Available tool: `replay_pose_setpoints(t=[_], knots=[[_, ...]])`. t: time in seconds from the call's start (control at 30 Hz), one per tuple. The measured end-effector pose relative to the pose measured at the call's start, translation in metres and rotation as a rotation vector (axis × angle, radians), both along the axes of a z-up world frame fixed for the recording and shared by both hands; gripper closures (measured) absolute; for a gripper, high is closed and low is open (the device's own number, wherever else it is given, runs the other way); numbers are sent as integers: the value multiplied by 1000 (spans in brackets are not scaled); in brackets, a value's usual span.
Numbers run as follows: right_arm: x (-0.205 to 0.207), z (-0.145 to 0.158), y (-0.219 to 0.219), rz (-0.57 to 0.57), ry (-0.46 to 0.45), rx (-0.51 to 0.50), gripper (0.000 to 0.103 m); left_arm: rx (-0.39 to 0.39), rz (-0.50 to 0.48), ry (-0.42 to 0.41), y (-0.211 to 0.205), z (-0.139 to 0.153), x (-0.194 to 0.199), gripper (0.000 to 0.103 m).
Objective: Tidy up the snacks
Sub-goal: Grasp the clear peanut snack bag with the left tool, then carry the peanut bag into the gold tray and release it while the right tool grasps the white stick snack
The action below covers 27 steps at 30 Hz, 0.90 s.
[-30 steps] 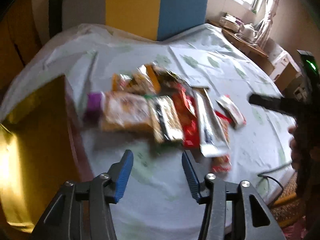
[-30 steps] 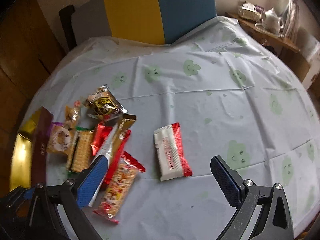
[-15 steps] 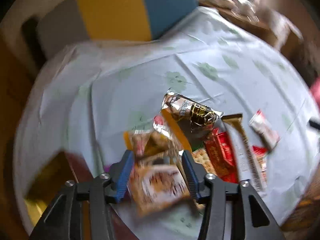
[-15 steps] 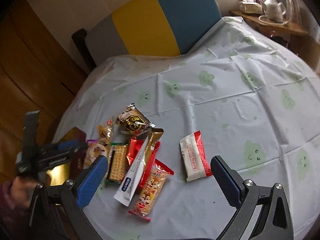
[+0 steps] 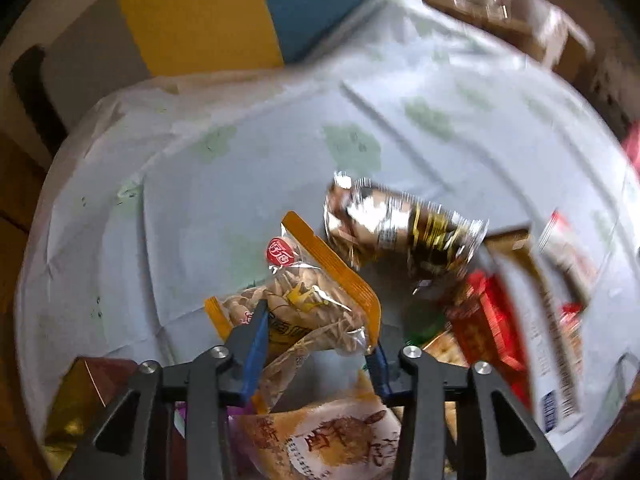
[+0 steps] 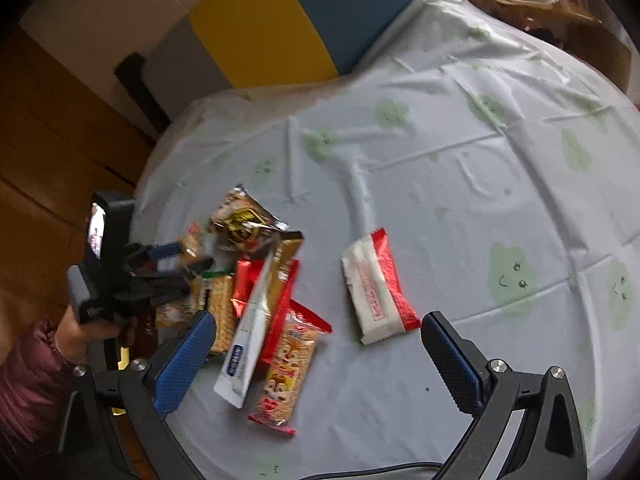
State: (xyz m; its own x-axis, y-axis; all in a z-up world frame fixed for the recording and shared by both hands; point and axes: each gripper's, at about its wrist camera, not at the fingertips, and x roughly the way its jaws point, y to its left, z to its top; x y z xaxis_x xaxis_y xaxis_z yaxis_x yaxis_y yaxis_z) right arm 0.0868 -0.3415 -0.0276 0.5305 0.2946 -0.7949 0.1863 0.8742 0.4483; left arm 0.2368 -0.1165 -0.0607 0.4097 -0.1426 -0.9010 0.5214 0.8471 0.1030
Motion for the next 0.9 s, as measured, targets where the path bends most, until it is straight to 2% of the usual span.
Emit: replay_pose_setpoints(t=[0.17, 0.23, 0.3, 0.37, 0.4, 0.5, 0.6, 0.67, 0.73, 0.77, 0.8, 0.83, 0.9], knots=[[-2, 2, 4, -3, -37, -68, 1, -206, 79, -91, 32, 38, -29, 62], [0, 4, 12, 20, -50, -109, 9, -290, 99, -109, 45, 54, -41, 62], [0, 5, 15, 26, -53, -127, 28, -357, 118, -126, 55, 72, -54, 62], [2, 3, 25, 47, -43, -149, 37, -422, 139, -145, 69, 86, -64, 62], [4, 1, 29, 62, -34, -144, 37, -454, 155, -156, 82, 93, -71, 62], [15, -4, 53, 114, -8, -139, 37, -497, 207, -191, 115, 105, -87, 62], [24, -8, 68, 139, 2, -149, 37, -519, 312, -204, 157, 109, -102, 61], [35, -16, 84, 165, 14, -176, 37, -497, 404, -189, 188, 101, -107, 61], [43, -27, 99, 198, 30, -238, 37, -479, 499, -136, 212, 87, -106, 61], [46, -33, 104, 209, 44, -260, 45, -478, 542, -111, 222, 79, -105, 61], [49, -44, 110, 237, 59, -273, 61, -478, 579, -90, 231, 72, -103, 61], [49, -44, 110, 237, 59, -273, 66, -480, 616, -65, 238, 64, -101, 61], [43, -50, 107, 249, 42, -283, 68, -483, 648, -39, 240, 55, -98, 60]])
